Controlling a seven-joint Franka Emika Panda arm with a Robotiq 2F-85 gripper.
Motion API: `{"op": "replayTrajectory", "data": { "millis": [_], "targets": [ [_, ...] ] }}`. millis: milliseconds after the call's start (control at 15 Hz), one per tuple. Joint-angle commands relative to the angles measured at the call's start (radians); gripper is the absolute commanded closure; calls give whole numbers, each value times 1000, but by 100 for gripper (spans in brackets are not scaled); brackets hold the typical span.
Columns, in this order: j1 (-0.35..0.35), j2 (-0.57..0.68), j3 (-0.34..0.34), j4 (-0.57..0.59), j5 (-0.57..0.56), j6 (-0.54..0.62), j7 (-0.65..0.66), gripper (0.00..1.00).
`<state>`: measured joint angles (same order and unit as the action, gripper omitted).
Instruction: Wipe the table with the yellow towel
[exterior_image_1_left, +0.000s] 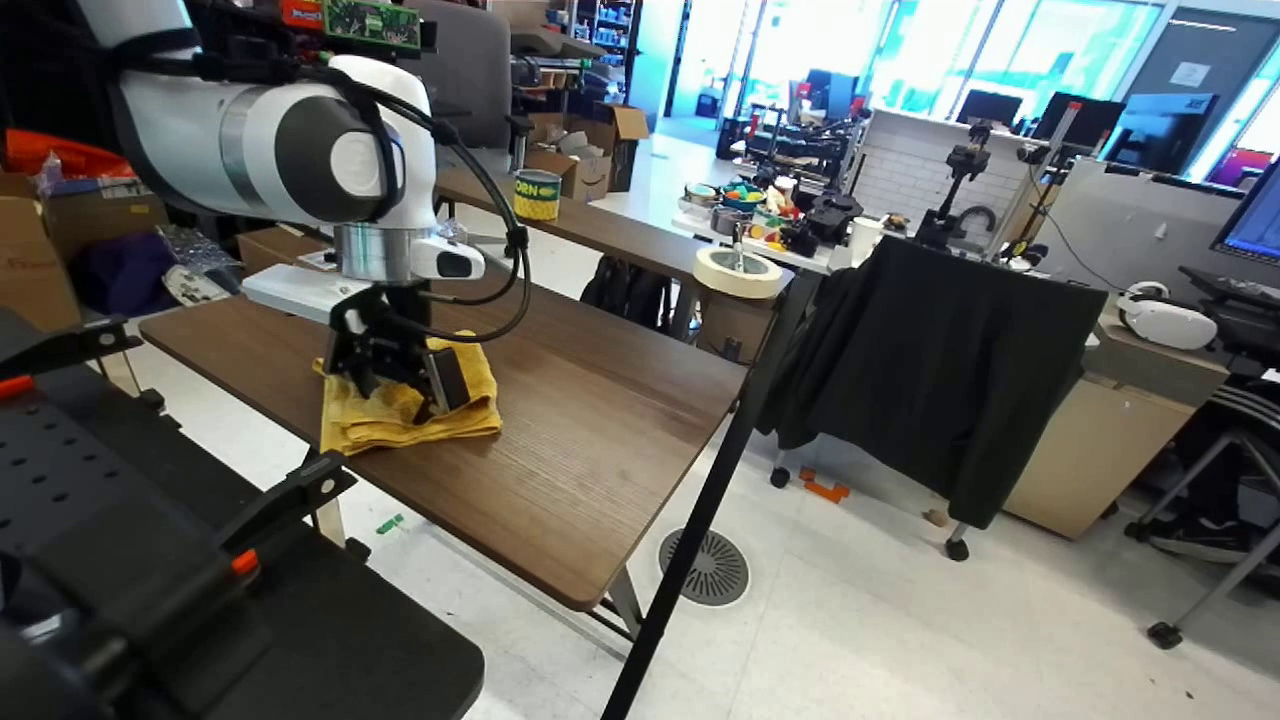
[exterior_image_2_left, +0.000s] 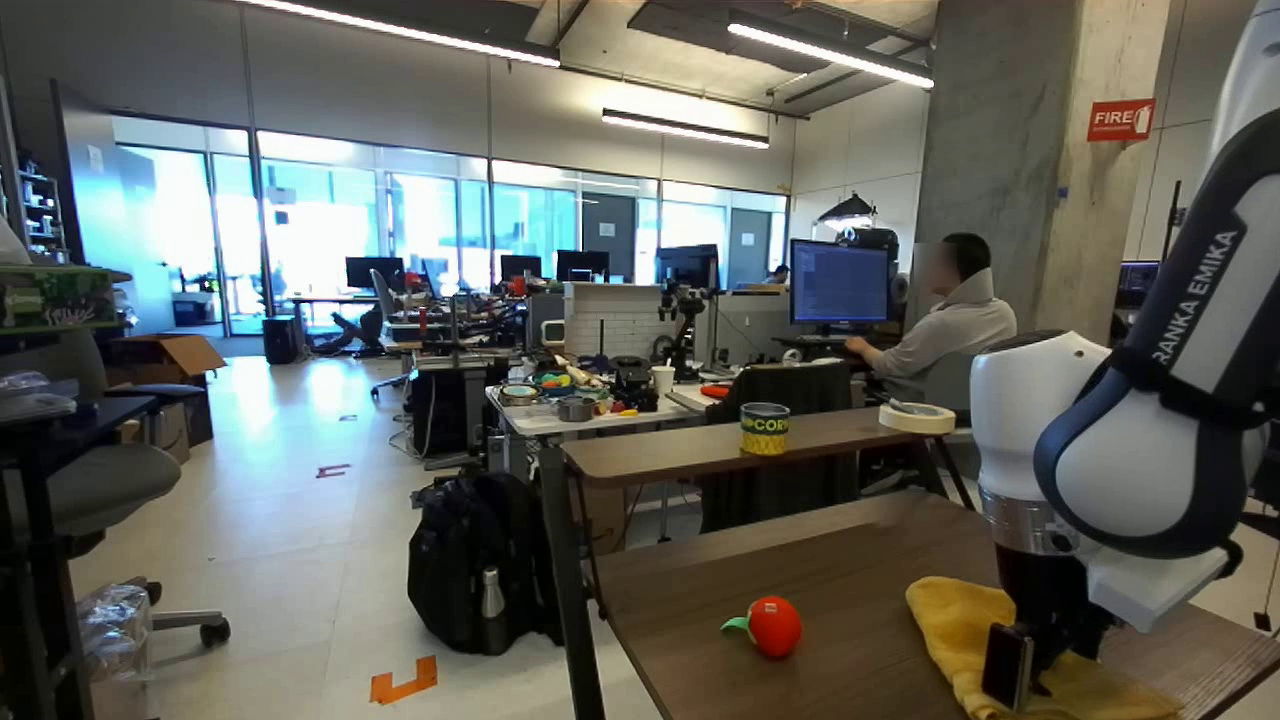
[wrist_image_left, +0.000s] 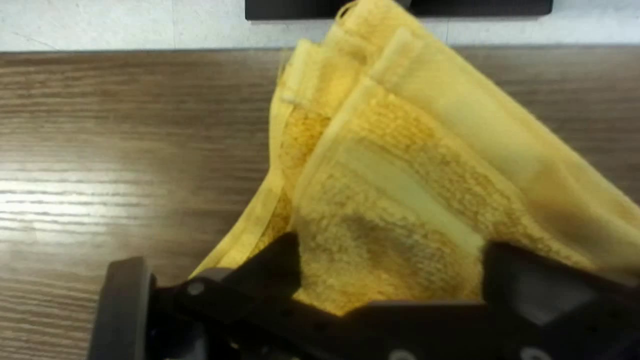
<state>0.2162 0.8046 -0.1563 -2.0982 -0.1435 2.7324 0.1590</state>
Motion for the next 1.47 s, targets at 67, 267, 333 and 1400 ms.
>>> {"op": "replayTrajectory", "data": {
  "millis": [67, 267, 333, 1400],
  "targets": [
    [15, 65, -85, 9, -53, -104, 46, 0],
    [-6, 66, -152, -2, -57, -78, 91, 0],
    [-6, 72, -177, 0, -61, -72, 106, 0],
    [111, 62, -74, -128, 123, 573, 10, 0]
  ]
}}
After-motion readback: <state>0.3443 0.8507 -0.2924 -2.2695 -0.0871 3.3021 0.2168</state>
